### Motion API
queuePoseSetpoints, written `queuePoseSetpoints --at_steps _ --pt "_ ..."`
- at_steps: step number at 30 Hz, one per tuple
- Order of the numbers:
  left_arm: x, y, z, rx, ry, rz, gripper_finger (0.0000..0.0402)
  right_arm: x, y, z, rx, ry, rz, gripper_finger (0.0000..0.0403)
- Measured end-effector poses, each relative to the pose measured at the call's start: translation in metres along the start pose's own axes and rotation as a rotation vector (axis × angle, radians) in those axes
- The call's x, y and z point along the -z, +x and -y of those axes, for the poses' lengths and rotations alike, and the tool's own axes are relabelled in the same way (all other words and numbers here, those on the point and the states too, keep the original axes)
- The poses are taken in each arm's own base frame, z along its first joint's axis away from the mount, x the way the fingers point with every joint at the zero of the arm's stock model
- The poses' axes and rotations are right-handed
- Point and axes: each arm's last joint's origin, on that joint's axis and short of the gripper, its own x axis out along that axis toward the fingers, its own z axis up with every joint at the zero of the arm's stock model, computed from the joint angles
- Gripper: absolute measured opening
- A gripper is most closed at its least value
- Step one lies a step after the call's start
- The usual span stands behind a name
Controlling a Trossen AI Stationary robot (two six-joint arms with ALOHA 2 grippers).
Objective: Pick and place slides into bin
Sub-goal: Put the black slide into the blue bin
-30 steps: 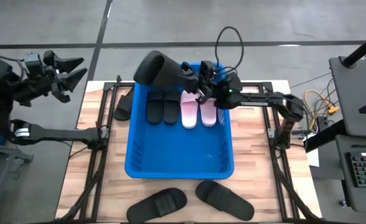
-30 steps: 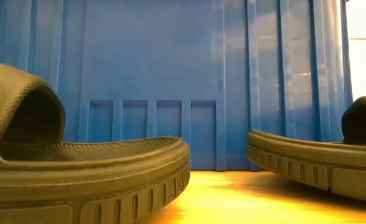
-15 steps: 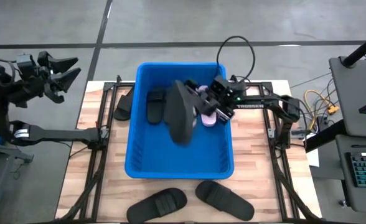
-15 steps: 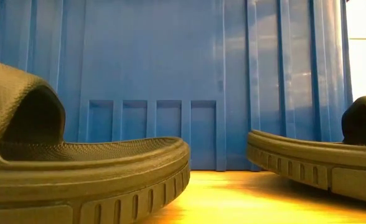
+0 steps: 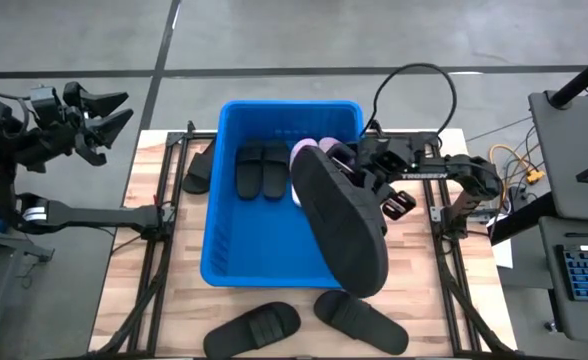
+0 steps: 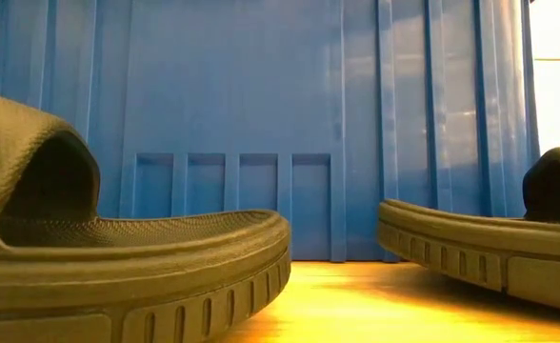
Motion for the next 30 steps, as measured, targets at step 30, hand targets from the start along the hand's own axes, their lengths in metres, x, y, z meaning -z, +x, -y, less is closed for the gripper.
queuePoseSetpoints --at_steps 30 --pt "0.0003 0.0000 -0.0001 -0.001 -0.006 -0.003 0.0225 0.0027 0.0071 0.0074 0.064 -0.002 0.006 0.0011"
